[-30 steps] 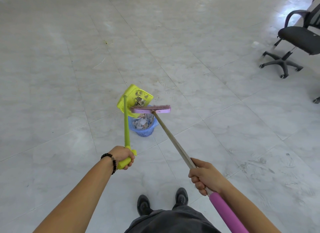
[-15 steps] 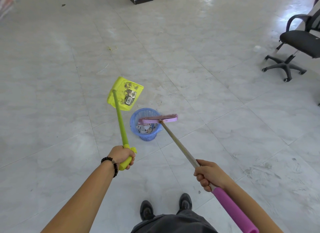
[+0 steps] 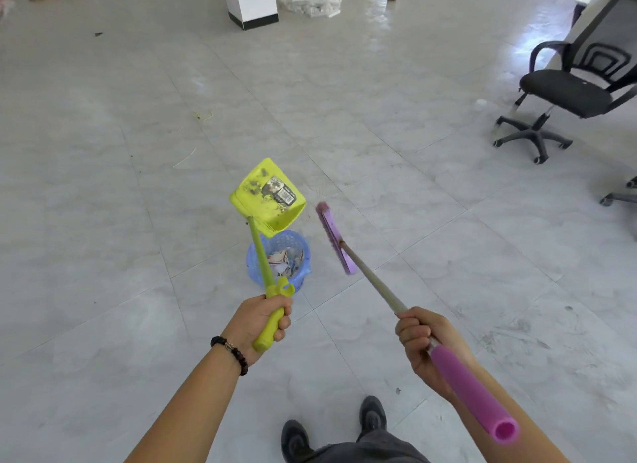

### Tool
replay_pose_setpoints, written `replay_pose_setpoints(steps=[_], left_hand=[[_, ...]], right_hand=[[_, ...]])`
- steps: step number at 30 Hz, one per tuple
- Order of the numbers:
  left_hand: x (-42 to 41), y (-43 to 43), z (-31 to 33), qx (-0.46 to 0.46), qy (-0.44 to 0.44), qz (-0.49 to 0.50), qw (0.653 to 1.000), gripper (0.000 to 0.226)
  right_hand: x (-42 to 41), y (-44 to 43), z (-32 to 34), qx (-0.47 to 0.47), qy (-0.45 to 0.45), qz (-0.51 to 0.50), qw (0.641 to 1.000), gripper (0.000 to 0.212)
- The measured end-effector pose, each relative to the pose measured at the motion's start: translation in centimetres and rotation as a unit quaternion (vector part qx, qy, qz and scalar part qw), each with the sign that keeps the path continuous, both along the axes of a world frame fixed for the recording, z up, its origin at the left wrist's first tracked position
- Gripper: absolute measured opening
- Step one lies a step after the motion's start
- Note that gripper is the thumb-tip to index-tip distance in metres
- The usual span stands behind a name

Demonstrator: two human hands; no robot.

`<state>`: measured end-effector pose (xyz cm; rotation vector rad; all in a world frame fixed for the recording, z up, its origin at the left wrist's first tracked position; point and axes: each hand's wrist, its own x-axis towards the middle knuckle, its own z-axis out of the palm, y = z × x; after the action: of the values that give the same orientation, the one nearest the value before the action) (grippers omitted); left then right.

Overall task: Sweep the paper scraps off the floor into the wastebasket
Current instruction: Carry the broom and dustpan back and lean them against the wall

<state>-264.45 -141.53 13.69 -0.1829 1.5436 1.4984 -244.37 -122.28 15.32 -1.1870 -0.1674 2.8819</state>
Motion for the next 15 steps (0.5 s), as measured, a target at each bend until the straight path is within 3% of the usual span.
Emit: replay_pose_setpoints(steps=[7, 15], left_hand=[[1.6, 2.5, -0.1, 0.026, -0.08, -0.106, 0.991, 0.01], [3.6, 5.7, -7.4, -0.039, -0.202, -0.209, 0.956, 0.012]], right_hand=[[1.9, 0.2, -0.4, 0.062, -0.102, -0.024, 0.993, 0.025], [7.2, -0.9, -5.6, 0.172, -0.207, -0.053, 0.962, 0.008]])
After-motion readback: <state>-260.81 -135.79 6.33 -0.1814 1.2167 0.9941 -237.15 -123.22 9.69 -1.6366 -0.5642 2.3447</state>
